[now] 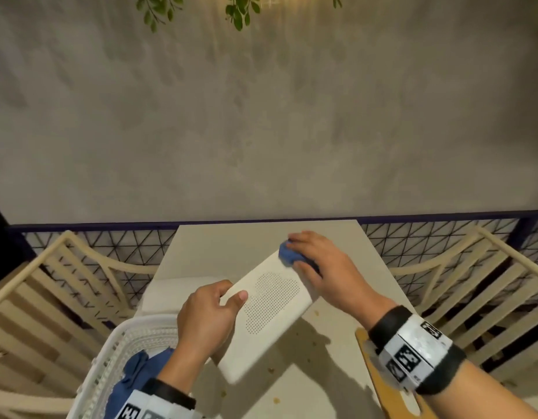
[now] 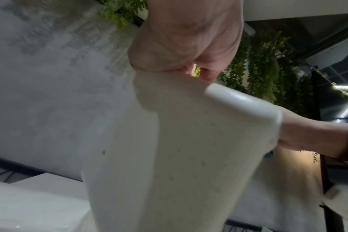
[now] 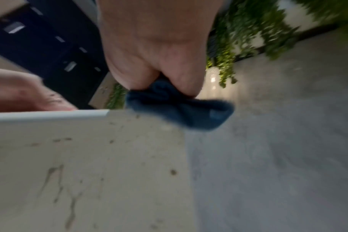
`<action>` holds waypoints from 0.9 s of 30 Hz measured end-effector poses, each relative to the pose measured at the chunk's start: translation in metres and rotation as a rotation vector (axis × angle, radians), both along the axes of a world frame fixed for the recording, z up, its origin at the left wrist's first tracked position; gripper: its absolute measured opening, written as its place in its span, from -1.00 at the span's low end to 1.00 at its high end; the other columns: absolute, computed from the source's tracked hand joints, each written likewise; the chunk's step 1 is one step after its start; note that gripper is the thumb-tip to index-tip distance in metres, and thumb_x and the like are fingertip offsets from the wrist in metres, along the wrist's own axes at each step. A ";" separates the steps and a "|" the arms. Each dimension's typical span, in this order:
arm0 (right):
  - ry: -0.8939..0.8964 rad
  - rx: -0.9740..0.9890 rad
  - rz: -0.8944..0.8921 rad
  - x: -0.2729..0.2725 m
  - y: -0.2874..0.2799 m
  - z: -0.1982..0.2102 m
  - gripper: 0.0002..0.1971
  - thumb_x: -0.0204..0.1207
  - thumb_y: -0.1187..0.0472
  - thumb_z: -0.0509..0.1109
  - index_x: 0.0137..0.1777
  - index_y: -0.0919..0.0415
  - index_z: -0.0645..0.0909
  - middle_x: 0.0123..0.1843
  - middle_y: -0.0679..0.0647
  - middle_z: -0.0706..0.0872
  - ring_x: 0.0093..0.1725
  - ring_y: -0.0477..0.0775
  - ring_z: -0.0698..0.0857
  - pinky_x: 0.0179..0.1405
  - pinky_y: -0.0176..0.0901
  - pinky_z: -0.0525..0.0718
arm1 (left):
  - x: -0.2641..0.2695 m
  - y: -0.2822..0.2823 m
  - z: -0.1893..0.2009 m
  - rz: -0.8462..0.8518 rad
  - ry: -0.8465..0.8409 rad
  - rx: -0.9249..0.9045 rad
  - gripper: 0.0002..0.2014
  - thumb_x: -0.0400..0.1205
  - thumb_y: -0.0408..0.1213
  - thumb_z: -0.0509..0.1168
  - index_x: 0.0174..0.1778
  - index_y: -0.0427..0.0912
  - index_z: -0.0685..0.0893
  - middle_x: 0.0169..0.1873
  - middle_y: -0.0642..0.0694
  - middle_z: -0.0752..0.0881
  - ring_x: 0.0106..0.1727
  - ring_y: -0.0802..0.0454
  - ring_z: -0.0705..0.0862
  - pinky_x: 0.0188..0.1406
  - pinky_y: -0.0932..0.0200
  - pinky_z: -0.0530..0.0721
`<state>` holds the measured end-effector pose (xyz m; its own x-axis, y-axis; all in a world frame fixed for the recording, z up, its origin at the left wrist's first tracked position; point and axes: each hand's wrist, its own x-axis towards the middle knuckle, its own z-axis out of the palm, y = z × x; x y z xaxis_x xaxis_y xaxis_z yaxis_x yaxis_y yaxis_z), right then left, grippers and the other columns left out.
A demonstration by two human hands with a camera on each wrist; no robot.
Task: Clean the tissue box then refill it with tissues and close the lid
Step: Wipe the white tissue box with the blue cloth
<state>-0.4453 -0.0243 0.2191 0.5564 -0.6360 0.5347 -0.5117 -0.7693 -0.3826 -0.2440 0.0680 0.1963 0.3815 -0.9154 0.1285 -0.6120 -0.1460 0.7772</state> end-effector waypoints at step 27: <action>0.143 0.033 0.735 0.047 0.065 -0.048 -0.72 0.73 0.16 0.06 0.33 0.04 0.52 0.42 0.51 0.46 0.45 -0.05 0.45 0.47 -0.25 0.37 | 0.017 -0.024 -0.004 -0.040 0.381 -0.095 -0.74 0.44 -0.04 0.39 -0.56 0.00 0.67 -0.69 0.08 0.59 -0.44 -0.05 0.50 -0.24 0.05 0.44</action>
